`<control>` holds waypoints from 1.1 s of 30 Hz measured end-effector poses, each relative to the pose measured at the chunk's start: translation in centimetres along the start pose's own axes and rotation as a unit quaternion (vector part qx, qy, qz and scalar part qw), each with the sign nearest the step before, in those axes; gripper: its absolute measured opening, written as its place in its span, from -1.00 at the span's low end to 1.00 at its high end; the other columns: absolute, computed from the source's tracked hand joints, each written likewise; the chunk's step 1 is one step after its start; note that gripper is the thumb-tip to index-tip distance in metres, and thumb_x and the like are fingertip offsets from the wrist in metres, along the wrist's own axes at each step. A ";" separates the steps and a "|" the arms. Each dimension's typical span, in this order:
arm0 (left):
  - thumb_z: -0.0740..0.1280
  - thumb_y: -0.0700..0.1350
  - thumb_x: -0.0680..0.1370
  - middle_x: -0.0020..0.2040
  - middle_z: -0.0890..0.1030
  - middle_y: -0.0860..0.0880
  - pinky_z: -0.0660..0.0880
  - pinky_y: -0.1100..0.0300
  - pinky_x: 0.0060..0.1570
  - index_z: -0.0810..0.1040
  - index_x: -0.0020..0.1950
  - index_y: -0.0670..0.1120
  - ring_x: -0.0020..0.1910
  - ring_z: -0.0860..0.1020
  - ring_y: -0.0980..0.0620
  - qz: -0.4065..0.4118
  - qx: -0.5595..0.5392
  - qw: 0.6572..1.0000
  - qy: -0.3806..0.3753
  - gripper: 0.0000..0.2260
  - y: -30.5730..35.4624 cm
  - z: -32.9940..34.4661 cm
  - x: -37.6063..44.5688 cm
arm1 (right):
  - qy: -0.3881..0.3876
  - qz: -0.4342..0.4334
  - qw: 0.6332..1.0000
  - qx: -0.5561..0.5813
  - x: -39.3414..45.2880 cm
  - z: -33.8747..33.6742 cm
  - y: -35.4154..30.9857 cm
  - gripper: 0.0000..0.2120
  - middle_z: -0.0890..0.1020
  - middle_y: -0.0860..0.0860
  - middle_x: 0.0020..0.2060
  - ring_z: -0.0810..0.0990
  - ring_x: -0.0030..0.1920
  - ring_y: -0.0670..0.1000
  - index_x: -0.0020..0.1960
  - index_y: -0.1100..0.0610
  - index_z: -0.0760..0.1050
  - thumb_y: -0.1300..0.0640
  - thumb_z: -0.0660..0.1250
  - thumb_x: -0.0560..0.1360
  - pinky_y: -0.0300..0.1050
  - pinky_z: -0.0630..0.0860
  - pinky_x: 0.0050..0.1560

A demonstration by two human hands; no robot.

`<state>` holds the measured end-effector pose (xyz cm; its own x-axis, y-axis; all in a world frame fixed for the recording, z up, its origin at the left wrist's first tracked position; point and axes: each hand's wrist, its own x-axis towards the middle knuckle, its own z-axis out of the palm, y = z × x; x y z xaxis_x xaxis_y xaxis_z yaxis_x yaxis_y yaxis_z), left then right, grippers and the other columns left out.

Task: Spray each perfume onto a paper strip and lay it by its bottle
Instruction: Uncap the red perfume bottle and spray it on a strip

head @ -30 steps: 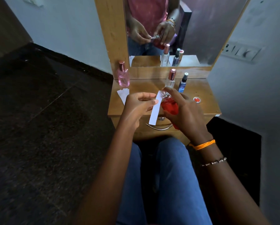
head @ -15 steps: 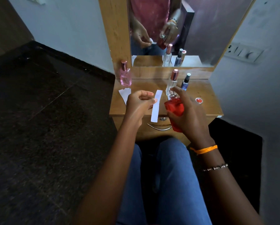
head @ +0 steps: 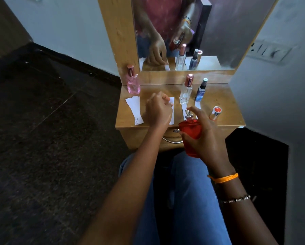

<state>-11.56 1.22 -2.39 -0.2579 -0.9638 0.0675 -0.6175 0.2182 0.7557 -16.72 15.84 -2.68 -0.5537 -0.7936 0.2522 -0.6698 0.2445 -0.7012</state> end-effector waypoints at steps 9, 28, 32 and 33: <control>0.43 -0.04 0.42 0.16 0.42 -0.02 0.28 0.10 0.09 0.52 0.25 0.12 0.16 0.31 -0.10 0.085 0.106 0.985 -0.105 -0.60 -2.1 -1.7 -1.3 | 0.006 -0.002 1.000 0.030 -0.1 0.1 -0.1 -0.33 0.58 0.04 0.11 0.54 0.06 0.02 0.36 -0.10 0.32 0.14 0.51 0.33 -0.10 0.48 0.01; 0.10 -0.04 0.63 0.07 0.63 -0.02 0.50 0.25 0.14 0.54 0.16 -0.02 0.06 0.60 0.13 0.008 -0.372 0.882 -0.288 -0.74 -0.4 -3.3 -6.9 | 0.068 -0.036 0.970 0.230 0.6 -0.4 -1.6 -0.58 0.42 -0.02 0.33 0.42 0.31 0.08 0.38 -0.03 0.26 0.07 0.26 0.55 0.19 0.37 0.32; 0.21 -0.04 0.59 -0.09 0.63 0.06 0.51 0.33 -0.05 0.54 0.04 0.02 -0.11 0.59 0.22 0.016 -0.365 0.896 -0.253 -0.86 -1.4 -2.6 -7.1 | 0.068 -0.037 0.981 0.180 1.3 -1.2 -1.5 -0.69 0.46 -0.24 0.23 0.37 0.28 -0.19 0.34 -0.13 0.32 0.02 0.01 0.63 0.24 0.20 0.39; 0.21 -0.05 0.59 -0.11 0.62 0.07 0.49 0.38 -0.12 0.53 0.06 -0.02 -0.15 0.58 0.26 0.017 -0.357 0.901 -0.247 -0.86 -1.5 -2.7 -7.1 | 0.085 -0.035 0.981 0.173 1.5 -1.6 -1.2 -0.69 0.46 -0.26 0.19 0.38 0.27 -0.17 0.33 -0.13 0.33 0.04 0.00 0.63 0.25 0.20 0.39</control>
<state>-6.79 7.29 -2.22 -0.6760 -0.7339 -0.0656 -0.0126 -0.0775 0.9969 -17.53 15.26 -0.43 -0.6065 -0.6898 0.3953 -0.5172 -0.0352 -0.8551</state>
